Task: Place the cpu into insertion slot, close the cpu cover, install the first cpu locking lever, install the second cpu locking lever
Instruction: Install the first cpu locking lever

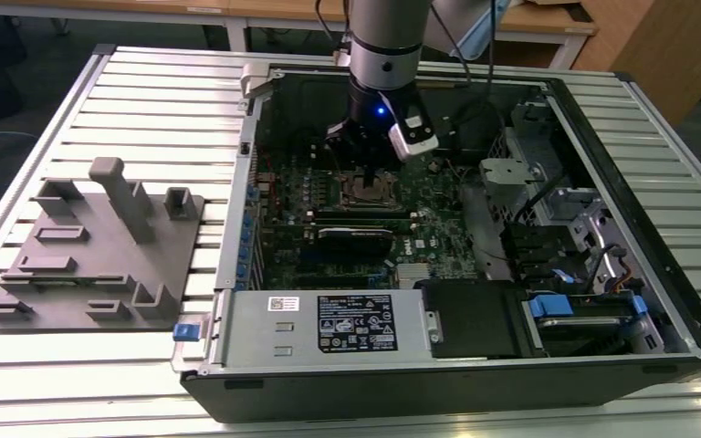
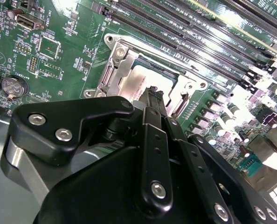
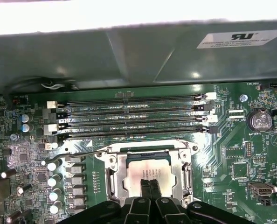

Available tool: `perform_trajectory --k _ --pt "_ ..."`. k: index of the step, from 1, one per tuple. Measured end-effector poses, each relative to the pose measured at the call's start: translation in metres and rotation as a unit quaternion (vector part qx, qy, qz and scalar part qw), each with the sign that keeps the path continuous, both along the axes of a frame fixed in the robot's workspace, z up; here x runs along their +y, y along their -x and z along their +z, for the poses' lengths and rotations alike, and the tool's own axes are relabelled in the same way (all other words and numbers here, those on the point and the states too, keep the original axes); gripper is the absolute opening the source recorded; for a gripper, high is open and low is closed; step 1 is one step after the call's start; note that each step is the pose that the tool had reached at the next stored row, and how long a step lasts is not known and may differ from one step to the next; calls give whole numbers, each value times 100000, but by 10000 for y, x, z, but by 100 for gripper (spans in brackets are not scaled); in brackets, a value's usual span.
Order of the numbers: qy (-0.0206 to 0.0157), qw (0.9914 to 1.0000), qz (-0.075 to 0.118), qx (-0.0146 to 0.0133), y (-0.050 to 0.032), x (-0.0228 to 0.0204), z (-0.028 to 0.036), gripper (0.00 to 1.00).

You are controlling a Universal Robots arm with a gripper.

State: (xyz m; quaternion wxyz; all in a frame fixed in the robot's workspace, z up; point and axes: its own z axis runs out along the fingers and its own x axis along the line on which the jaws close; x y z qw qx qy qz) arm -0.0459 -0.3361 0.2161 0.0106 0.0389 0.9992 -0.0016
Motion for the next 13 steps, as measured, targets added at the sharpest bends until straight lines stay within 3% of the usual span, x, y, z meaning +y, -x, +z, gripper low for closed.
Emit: perform_trajectory --k 13 --pt "0 100000 1 -1 0 0 115 11"
